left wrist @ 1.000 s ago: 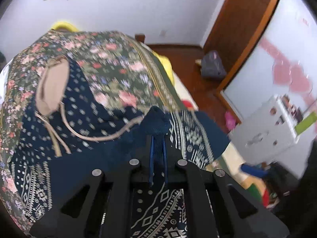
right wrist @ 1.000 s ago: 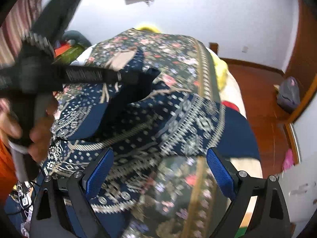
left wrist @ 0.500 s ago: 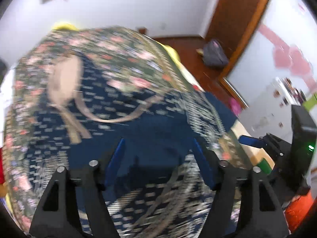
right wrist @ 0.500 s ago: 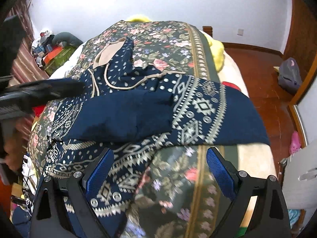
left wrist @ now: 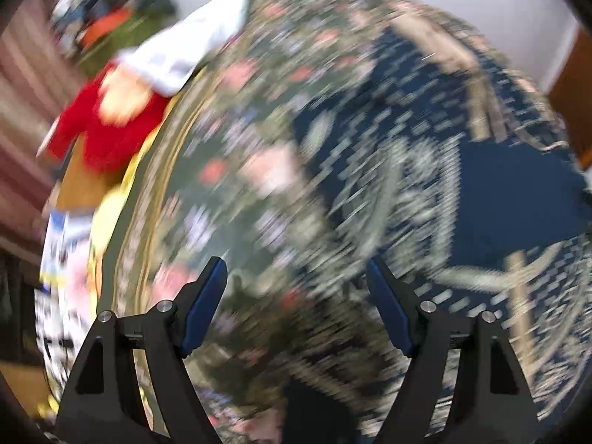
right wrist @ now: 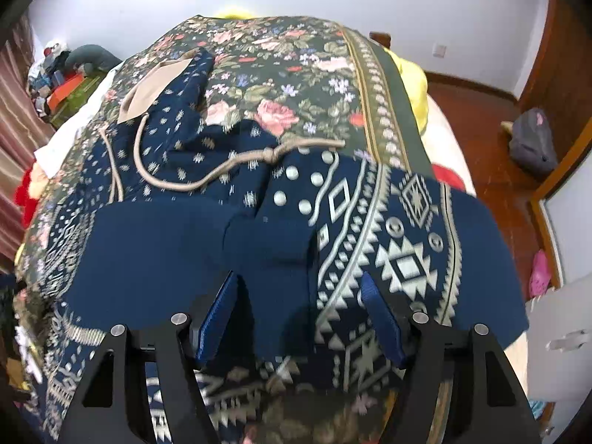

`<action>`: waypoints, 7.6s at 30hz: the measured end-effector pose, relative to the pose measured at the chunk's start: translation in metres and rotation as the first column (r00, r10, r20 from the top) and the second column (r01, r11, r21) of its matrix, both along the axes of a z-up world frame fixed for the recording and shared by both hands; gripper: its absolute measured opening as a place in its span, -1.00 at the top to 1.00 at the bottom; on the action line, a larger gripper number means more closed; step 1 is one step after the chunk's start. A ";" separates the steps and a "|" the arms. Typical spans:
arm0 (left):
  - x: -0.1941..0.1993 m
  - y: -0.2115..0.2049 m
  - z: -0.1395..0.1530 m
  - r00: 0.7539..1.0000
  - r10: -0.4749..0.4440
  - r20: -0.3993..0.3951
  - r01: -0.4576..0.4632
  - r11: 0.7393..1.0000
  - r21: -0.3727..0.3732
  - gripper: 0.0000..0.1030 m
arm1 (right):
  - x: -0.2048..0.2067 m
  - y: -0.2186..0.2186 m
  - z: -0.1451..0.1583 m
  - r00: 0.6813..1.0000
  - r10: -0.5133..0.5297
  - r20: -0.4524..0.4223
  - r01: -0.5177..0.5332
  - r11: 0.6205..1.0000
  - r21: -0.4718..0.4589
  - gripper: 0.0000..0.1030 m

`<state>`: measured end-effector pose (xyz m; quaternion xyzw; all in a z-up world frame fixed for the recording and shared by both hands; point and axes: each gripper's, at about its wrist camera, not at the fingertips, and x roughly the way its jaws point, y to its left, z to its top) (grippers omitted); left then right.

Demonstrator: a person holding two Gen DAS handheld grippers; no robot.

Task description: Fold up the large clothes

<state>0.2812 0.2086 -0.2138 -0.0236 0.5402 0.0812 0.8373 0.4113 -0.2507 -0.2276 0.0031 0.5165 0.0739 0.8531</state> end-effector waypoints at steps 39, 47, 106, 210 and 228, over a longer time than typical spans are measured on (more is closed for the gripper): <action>0.030 -0.002 0.006 0.977 0.065 0.203 -0.064 0.998 -0.014 -0.55 | -0.039 0.042 0.035 0.988 0.128 0.088 -0.112 0.979 -0.173 0.37; 0.080 -0.014 -0.050 0.992 0.112 0.060 -0.121 0.977 0.176 -0.55 | -0.034 0.028 0.008 0.995 0.085 0.058 -0.067 0.961 -0.268 -0.29; 0.099 -0.185 0.000 0.965 -0.235 0.116 0.259 0.927 -0.271 -0.51 | -0.007 -0.136 0.082 0.928 -0.325 0.184 0.235 0.891 0.388 0.86; 0.025 -0.108 -0.031 0.948 -0.315 0.049 0.319 0.937 -0.140 0.27 | -0.029 0.041 -0.004 0.994 0.113 -0.005 -0.111 0.966 -0.234 0.84; 0.029 -0.142 -0.003 0.937 -0.337 0.094 0.345 0.935 -0.083 -0.44 | -0.036 0.007 0.013 1.000 0.020 0.013 -0.018 0.990 -0.140 -0.43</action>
